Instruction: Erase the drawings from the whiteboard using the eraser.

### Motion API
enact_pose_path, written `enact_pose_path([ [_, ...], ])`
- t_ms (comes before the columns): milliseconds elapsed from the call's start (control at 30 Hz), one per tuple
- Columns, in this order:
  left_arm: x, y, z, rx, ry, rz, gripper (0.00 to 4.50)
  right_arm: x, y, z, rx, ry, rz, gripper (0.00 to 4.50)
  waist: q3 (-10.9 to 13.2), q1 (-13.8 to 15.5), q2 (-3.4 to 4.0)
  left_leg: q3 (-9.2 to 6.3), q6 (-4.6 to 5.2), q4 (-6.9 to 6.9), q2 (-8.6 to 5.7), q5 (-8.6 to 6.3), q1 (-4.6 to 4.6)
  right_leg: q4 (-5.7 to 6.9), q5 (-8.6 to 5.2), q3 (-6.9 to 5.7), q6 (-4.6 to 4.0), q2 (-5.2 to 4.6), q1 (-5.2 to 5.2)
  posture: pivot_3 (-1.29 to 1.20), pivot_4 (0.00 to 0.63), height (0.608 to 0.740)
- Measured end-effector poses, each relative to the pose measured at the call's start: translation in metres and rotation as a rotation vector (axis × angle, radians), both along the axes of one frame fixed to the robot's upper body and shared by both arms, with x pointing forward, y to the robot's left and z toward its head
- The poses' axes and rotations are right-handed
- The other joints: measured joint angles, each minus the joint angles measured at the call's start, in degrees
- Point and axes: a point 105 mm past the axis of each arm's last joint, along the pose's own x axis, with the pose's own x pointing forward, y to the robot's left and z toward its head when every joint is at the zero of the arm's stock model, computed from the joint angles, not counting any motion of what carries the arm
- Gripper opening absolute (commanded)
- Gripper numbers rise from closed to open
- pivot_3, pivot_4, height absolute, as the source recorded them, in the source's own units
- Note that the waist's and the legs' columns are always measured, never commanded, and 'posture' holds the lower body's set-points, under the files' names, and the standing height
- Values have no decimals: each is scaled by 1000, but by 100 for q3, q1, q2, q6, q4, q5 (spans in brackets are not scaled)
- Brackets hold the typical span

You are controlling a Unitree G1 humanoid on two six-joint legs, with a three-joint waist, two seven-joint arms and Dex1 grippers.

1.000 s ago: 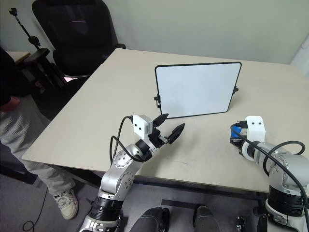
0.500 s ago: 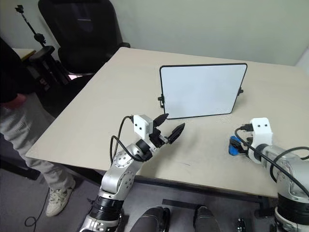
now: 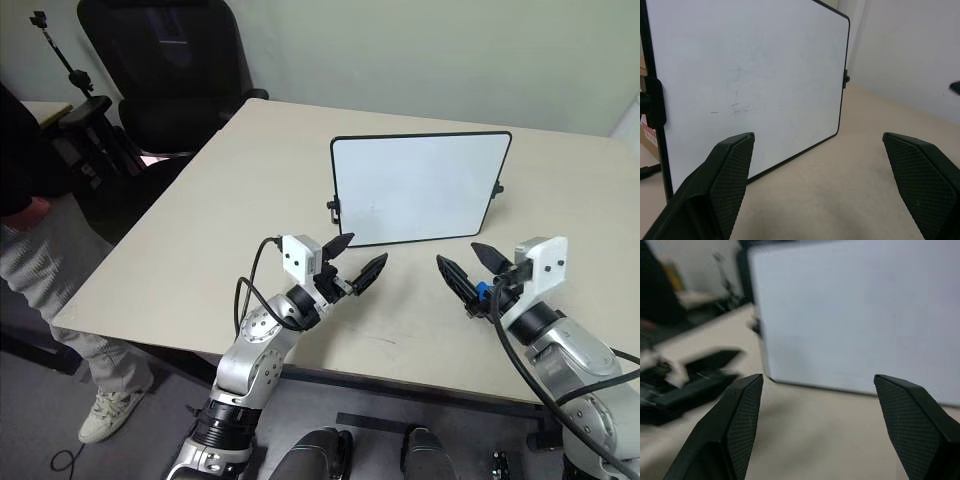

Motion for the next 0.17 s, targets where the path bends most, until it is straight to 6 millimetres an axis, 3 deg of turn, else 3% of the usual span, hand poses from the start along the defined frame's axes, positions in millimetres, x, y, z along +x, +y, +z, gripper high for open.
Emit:
enact_pose_path([
  [167, 0, 0, -1, 6, -2, 2, 4500, -12, -1, -11, -49, 59, 58, 3760, 0, 7, 0, 0, 0, 1, 0, 1, 1, -1, 0, 1, -1, 0, 6, 0, 150, 740],
])
